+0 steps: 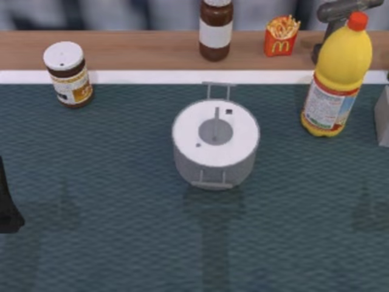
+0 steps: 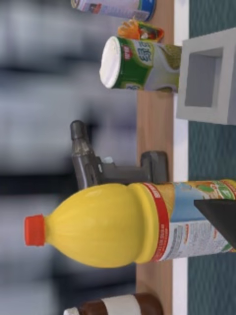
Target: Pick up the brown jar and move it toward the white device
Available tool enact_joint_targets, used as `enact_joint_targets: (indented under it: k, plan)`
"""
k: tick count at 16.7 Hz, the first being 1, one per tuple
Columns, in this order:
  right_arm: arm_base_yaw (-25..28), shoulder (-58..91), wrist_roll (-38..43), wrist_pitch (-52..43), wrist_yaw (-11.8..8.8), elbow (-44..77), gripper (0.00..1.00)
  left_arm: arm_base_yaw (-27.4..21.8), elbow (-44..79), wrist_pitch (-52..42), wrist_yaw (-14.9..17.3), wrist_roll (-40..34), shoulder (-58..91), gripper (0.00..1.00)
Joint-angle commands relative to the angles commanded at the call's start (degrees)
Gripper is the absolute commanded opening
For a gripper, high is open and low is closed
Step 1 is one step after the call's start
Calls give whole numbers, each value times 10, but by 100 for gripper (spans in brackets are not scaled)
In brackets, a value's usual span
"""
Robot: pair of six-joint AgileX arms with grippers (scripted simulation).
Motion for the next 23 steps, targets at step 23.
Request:
enact_joint_targets:
  k: [23]
  plan:
    - [0, 0, 0, 0, 0, 0, 100, -12, 856, -485, 91, 232, 928, 100]
